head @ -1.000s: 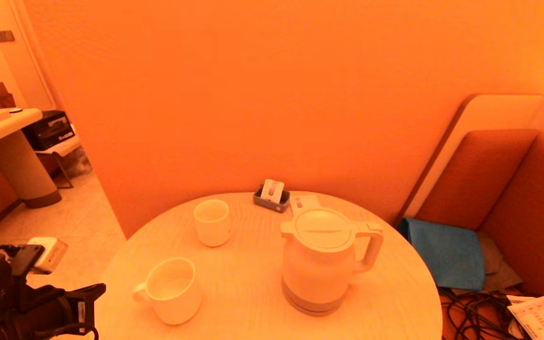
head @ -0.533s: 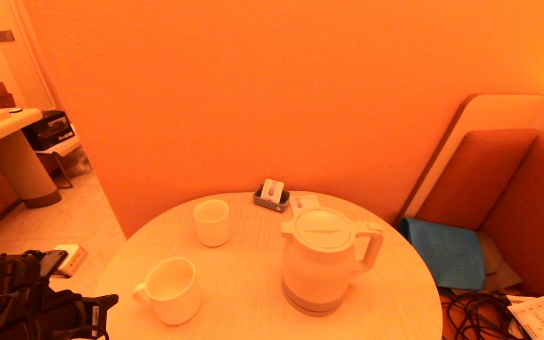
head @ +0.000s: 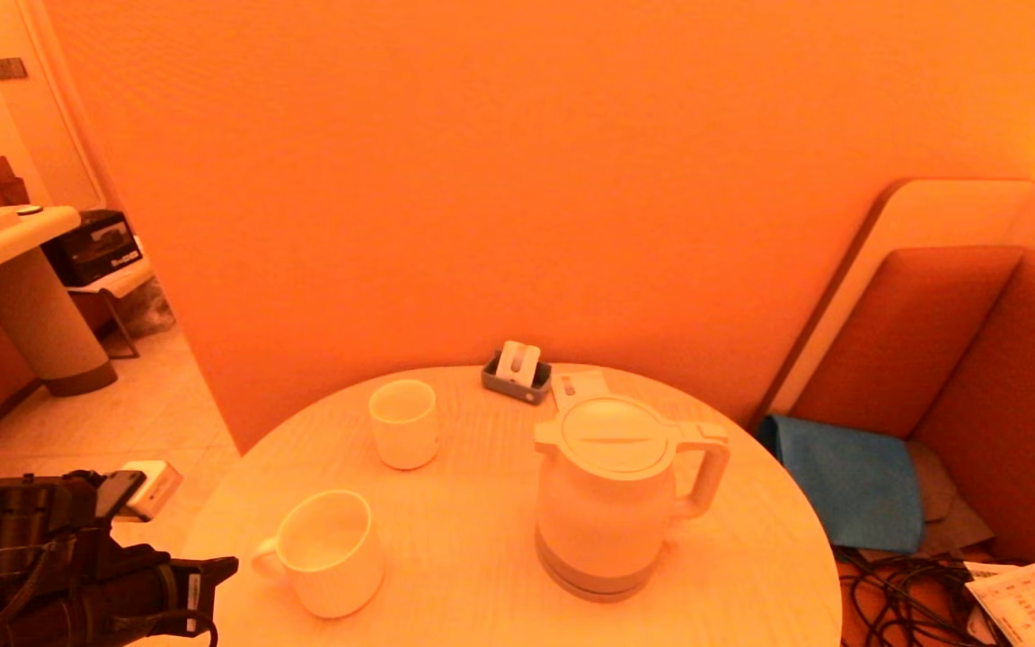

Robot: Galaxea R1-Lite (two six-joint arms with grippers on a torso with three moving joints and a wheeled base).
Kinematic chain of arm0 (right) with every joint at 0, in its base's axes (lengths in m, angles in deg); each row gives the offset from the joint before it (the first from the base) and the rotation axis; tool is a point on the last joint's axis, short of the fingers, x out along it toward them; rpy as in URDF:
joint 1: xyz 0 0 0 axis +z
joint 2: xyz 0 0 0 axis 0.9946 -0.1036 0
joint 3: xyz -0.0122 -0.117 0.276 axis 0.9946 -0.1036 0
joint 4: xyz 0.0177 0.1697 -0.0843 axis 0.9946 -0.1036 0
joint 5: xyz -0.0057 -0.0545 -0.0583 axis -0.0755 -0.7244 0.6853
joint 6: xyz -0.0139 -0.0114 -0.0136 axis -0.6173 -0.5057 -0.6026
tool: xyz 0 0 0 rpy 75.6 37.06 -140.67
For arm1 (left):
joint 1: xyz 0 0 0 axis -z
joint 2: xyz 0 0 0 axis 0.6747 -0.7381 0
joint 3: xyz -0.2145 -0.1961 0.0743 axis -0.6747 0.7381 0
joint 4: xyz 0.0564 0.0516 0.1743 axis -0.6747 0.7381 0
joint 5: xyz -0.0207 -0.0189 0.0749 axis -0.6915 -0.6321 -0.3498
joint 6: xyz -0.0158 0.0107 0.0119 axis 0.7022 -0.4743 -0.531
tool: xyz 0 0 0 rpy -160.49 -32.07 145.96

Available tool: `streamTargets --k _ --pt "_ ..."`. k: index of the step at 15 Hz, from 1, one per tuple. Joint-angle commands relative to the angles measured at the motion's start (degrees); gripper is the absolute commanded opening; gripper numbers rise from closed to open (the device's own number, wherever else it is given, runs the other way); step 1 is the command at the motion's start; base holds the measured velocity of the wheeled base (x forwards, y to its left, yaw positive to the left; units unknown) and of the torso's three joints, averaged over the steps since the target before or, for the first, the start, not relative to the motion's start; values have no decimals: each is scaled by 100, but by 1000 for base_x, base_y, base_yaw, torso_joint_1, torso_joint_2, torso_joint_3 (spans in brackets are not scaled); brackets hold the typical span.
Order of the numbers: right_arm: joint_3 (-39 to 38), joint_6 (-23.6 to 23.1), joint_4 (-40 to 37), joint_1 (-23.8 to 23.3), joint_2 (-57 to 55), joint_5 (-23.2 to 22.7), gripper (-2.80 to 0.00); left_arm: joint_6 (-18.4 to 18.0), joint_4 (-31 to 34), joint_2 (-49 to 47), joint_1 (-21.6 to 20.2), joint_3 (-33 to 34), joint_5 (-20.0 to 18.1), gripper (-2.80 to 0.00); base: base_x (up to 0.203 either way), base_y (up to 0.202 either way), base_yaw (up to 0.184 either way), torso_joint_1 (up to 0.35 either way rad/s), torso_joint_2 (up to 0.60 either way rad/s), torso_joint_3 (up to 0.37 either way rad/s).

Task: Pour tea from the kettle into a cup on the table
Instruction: Pick up the cup

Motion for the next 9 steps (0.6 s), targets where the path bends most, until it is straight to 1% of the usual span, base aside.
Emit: streamTargets --k 1,9 --pt "0 -4 1 2 2 -4 -280 -12 -23 -74 -1 15 -7 -280 0 0 0 0 0 0" --pt "0 -4 1 2 2 -1 -280 -13 -23 -12 2 25 -15 -280 0 0 0 0 0 0"
